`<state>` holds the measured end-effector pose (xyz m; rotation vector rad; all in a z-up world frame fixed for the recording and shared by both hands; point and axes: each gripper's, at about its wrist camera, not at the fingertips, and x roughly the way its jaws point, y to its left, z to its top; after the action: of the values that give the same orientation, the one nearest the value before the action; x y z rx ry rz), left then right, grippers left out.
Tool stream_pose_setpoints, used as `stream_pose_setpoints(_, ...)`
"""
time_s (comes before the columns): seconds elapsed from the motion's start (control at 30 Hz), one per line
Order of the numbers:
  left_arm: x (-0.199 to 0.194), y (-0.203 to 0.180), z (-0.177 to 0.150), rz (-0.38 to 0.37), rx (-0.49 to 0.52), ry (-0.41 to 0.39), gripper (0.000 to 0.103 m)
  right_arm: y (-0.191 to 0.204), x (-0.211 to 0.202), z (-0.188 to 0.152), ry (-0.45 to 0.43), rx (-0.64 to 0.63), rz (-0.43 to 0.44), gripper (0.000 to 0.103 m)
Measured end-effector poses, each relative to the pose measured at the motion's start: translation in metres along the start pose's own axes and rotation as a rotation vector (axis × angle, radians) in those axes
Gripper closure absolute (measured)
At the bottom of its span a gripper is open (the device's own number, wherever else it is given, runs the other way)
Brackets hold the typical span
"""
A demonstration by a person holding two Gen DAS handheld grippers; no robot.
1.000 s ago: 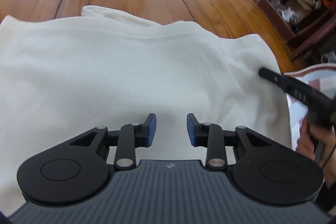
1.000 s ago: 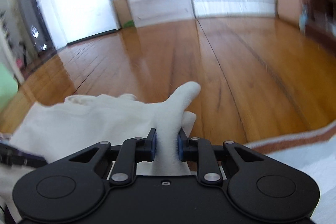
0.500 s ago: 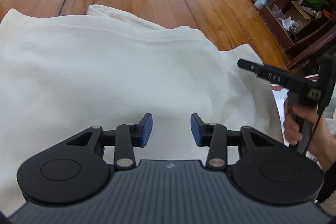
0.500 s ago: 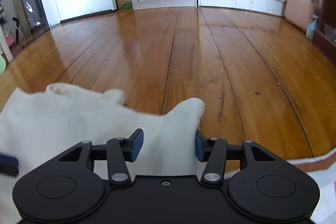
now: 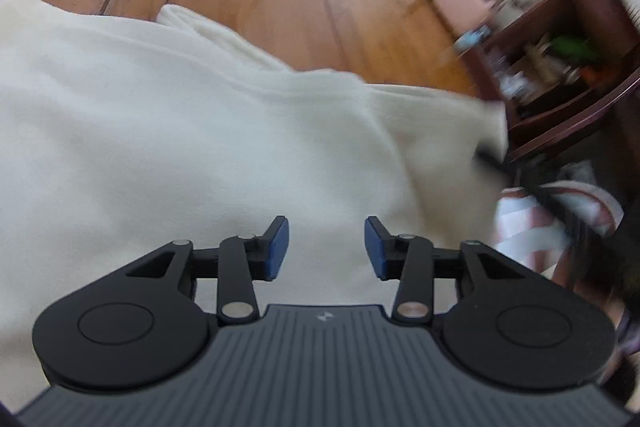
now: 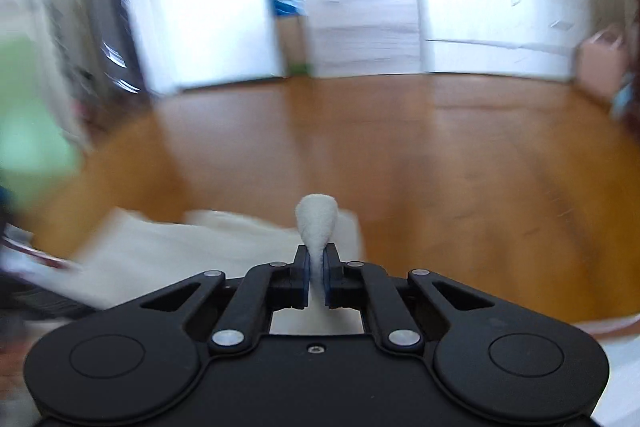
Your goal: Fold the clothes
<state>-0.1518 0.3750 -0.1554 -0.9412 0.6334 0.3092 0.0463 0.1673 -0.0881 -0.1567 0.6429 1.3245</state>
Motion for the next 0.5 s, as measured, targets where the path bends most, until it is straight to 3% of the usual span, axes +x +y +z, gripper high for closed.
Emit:
stream_pose_setpoints(0.07, -0.012, 0.004, -0.001, -0.075, -0.056, -0.013, 0.046, 0.021, -0.006, -0.019, 0.046, 0.001, 0.093, 0.096)
stream_pose_setpoints(0.13, -0.017, 0.006, -0.006, -0.127, -0.098, 0.025, 0.037, 0.038, -0.008, -0.036, 0.085, -0.004, 0.146, 0.095)
stream_pose_setpoints(0.3, -0.008, 0.011, -0.034, -0.22, -0.209, 0.15, 0.032, 0.068, -0.012, -0.048, 0.182, -0.015, 0.355, 0.095)
stream_pose_setpoints(0.33, -0.007, 0.013, -0.038, -0.225, -0.232, 0.142, 0.037, 0.074, -0.013, -0.049, 0.201, -0.017, 0.4, 0.095)
stream_pose_setpoints(0.4, -0.006, 0.014, -0.046, -0.188, -0.23, 0.124, 0.091, 0.087, -0.016, -0.053, 0.225, -0.025, 0.474, 0.095)
stream_pose_setpoints(0.43, -0.009, 0.011, -0.046, -0.152, -0.203, 0.128, 0.096, 0.088, -0.016, -0.051, 0.239, -0.022, 0.507, 0.095)
stream_pose_setpoints(0.5, -0.025, 0.006, -0.046, -0.108, -0.158, 0.094, 0.096, 0.077, -0.021, -0.042, 0.232, 0.009, 0.492, 0.092)
